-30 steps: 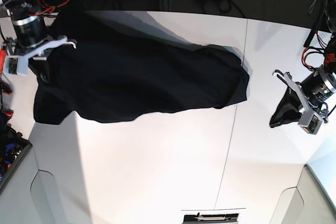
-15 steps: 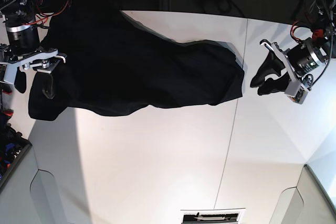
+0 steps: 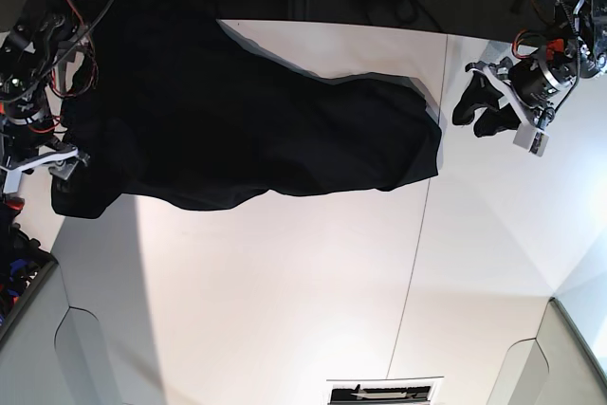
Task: Layout the t-shirt on the table in an organized manner, then fold the t-shirt properly
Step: 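Grasp the shirt with both grippers and lift it, spreading it wide, then lay the shirt down and open the left gripper, then move the left gripper to the loose shirt end and pinch it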
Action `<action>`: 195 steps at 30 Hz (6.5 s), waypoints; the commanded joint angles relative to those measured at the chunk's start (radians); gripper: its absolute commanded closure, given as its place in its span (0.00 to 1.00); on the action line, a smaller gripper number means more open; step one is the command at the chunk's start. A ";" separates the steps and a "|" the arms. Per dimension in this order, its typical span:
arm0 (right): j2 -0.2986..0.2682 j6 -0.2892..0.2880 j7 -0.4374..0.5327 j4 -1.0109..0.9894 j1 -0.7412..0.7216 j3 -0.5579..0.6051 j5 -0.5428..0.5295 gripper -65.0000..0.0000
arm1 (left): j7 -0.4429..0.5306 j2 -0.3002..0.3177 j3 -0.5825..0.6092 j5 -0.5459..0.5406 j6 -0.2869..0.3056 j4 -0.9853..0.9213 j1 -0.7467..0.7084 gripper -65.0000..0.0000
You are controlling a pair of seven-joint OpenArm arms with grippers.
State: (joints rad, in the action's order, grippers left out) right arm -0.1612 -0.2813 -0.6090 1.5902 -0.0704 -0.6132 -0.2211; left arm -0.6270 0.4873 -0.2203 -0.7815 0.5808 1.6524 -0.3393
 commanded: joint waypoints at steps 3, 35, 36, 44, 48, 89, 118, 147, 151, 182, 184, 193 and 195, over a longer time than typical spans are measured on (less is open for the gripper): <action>-0.034 0.002 0.029 -0.057 -0.027 -0.003 0.000 0.30 | 0.020 -0.010 -0.007 -0.075 0.007 0.015 0.007 0.48; -0.089 -0.104 0.058 -0.169 -0.088 0.072 -0.074 1.00 | 0.093 0.029 0.186 0.331 -0.223 -0.069 0.309 1.00; -0.100 -0.104 0.053 -0.151 -0.086 0.055 -0.076 1.00 | 0.093 0.055 0.148 0.319 -0.222 -0.054 0.309 1.00; -0.135 -0.119 -0.034 -0.103 -0.073 -0.106 -0.243 1.00 | 0.028 0.189 -0.029 0.061 -0.043 0.062 0.307 1.00; -0.135 -0.167 -0.048 -0.103 -0.021 -0.138 -0.294 1.00 | -0.006 0.188 -0.011 0.024 -0.030 0.067 0.300 0.92; 0.128 -0.137 0.093 -0.350 -0.221 0.508 0.092 0.35 | -0.006 0.029 0.291 0.122 -0.039 -0.182 0.379 0.51; 0.040 -0.227 0.050 -0.188 -0.286 0.273 -0.108 1.00 | -0.027 0.215 0.291 0.037 0.117 -0.050 0.185 1.00; 0.081 -0.110 0.066 -0.070 -0.243 0.426 0.024 0.31 | 0.032 0.122 0.291 0.016 0.069 -0.048 0.341 0.77; 0.081 -0.110 0.100 -0.200 -0.269 0.391 0.039 0.31 | 0.043 0.083 0.291 0.048 0.050 -0.053 0.391 0.55; 0.214 -0.174 0.134 -0.549 -0.397 0.546 0.112 1.00 | 0.229 -0.222 0.291 0.178 -0.036 -0.671 0.700 0.52; 0.214 -0.212 0.136 -0.549 -0.394 0.546 0.111 1.00 | 0.251 -0.228 0.291 0.184 -0.036 -0.672 0.700 0.68; 0.212 -0.212 0.137 -0.418 -0.380 0.481 0.112 1.00 | 0.272 -0.186 0.291 0.251 -0.102 -0.672 0.725 1.00; 0.211 -0.210 0.129 -0.347 -0.380 0.438 0.113 1.00 | 0.271 -0.149 0.291 0.251 -0.106 -0.672 0.724 1.00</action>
State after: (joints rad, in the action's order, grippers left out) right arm 0.0505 -0.4892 -0.5106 1.2240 -0.4160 -0.1734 -0.0921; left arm -0.3790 0.3260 0.0765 -0.5152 0.4759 0.9657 0.3573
